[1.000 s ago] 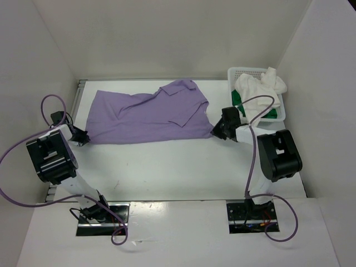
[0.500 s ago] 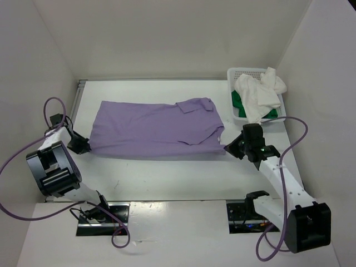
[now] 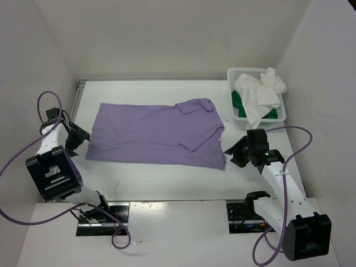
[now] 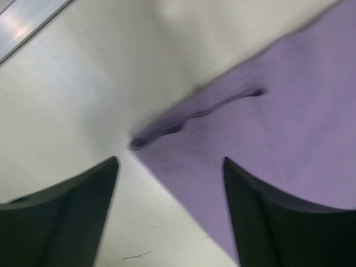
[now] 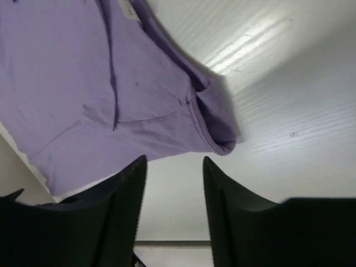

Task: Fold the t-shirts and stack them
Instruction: Fold the flattened T-shirt at the center of the board.

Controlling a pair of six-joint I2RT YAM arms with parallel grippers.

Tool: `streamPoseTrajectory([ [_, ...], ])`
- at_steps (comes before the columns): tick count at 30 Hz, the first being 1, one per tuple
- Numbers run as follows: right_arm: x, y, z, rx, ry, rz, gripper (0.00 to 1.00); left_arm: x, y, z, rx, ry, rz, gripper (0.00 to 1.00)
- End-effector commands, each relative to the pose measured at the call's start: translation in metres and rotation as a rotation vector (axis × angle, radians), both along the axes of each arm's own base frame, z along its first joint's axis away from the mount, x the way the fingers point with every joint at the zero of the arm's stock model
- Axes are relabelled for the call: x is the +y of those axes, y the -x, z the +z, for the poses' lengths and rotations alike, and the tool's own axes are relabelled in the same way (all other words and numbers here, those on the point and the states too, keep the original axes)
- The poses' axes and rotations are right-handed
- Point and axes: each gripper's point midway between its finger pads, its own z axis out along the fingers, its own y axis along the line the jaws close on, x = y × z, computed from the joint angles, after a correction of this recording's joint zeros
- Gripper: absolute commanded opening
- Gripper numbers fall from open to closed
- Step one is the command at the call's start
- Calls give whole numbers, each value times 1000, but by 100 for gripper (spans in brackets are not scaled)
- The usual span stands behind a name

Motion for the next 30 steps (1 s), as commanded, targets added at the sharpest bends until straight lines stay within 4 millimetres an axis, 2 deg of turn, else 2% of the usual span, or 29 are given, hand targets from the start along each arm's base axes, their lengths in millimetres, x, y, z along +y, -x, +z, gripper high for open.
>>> streamPoseTrajectory([
  [1,20,-22,21,-79,-15,110,48,-14,-48,35,-172,-18,-92,75],
  [2,32,-35,27,-120,-29,146,44,-26,-53,36,-193,-11,-128,67],
  [3,44,-42,27,-135,-33,182,33,-48,-62,42,-225,-19,-199,61],
  [4,59,-47,16,-102,-31,228,26,-59,-71,47,-265,-40,-251,51],
  [5,93,-55,31,-171,-33,321,21,-74,-72,53,-293,-46,-295,46],
  [6,106,-61,31,-193,4,341,18,-98,-76,55,-303,-75,-363,42],
  [7,122,-63,18,-162,34,377,13,-112,-81,61,-337,-80,-404,39],
  [8,150,-59,23,-192,43,466,10,-125,-81,62,-350,-86,-440,36],
  [9,165,-65,25,-226,28,491,9,-144,-81,60,-354,-66,-491,36],
  [10,173,-64,18,-223,27,509,5,-170,-79,55,-345,-40,-566,35],
  [12,194,-68,6,-214,35,566,5,-195,-71,34,-301,11,-626,33],
  [13,198,-71,2,-212,51,566,5,-208,-67,28,-300,39,-653,33],
  [14,201,-70,-9,-188,67,584,7,-213,-64,20,-289,60,-650,33],
  [16,209,-73,-10,-200,61,593,19,-216,-63,17,-308,74,-646,33],
  [17,209,-76,-12,-202,69,586,28,-216,-61,14,-300,76,-645,33],
  [20,199,-79,-33,-163,130,558,36,-219,-57,6,-293,100,-656,33],
  [21,199,-78,-41,-143,139,560,36,-219,-54,2,-282,98,-664,33],
  [22,201,-81,-37,-153,135,559,36,-221,-55,4,-295,108,-671,33],
  [23,197,-80,-43,-136,155,551,36,-223,-54,-1,-287,118,-674,33],
  [28,188,-81,-35,-154,167,493,37,-224,-51,-6,-286,127,-678,33],
  [30,182,-81,-40,-146,184,473,37,-224,-51,-6,-286,127,-678,33],
])
